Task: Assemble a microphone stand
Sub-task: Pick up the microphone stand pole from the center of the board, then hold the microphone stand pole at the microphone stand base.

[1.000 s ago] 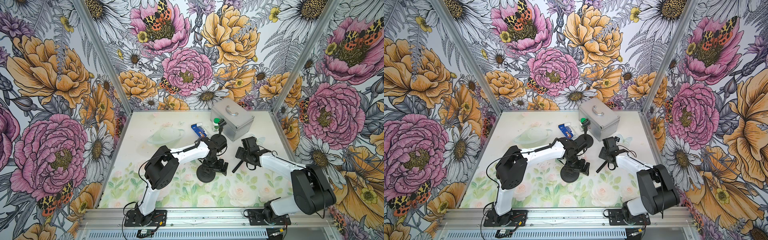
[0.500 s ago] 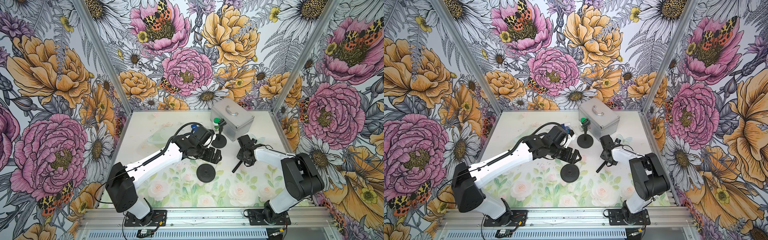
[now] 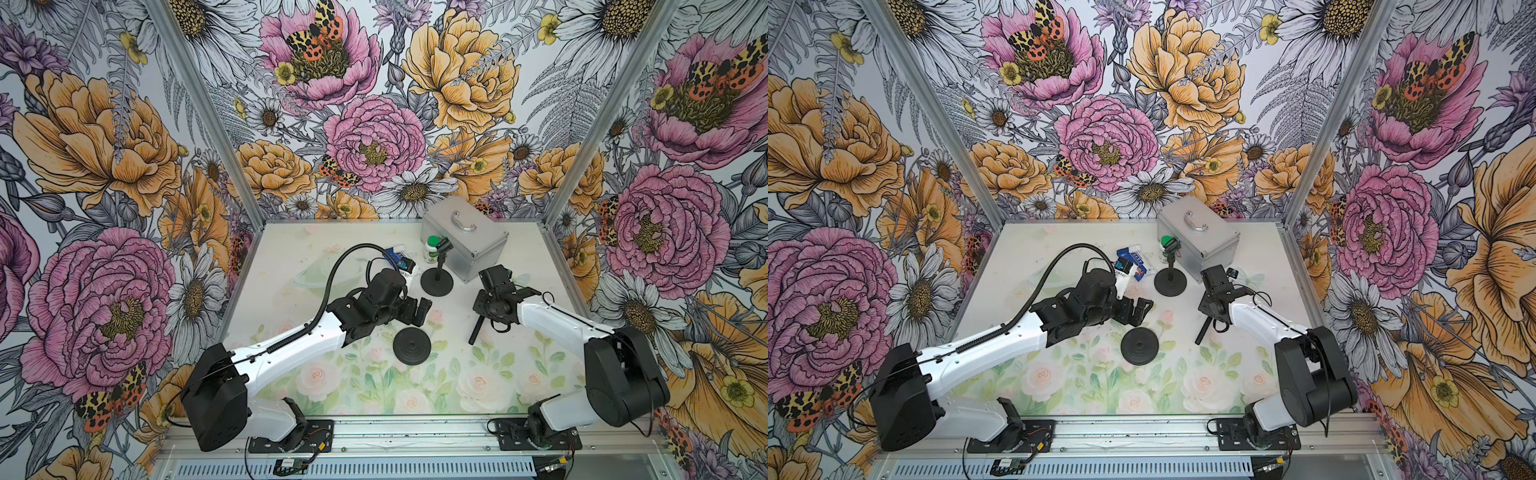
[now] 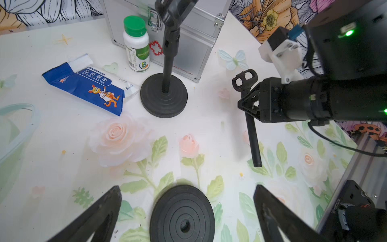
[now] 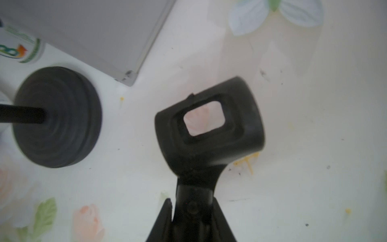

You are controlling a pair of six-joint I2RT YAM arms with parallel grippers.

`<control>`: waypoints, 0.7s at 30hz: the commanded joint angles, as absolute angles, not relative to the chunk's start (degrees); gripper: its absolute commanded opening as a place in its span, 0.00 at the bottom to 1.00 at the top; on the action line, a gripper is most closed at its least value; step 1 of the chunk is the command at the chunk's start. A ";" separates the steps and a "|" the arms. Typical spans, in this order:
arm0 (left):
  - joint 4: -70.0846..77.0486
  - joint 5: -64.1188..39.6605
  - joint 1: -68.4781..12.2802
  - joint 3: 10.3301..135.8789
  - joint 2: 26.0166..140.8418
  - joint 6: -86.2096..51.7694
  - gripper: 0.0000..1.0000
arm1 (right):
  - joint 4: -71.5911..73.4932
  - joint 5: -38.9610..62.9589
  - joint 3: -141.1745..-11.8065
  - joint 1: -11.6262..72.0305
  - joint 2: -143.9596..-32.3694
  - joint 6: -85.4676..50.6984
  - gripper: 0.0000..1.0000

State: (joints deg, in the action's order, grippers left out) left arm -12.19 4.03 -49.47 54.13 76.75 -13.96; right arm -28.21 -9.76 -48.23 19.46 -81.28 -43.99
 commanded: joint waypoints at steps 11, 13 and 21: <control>51.93 -31.73 -43.90 27.28 76.52 -4.73 0.98 | -2.58 -5.79 -40.28 36.38 -58.87 -25.90 0.13; 59.42 -36.81 -43.50 25.68 79.93 -4.01 0.99 | 11.69 -3.62 -34.26 39.21 -56.63 -22.37 0.12; 80.76 -44.92 -41.55 25.48 92.73 -10.08 0.89 | 40.32 3.00 -26.35 46.92 -60.26 -10.39 0.12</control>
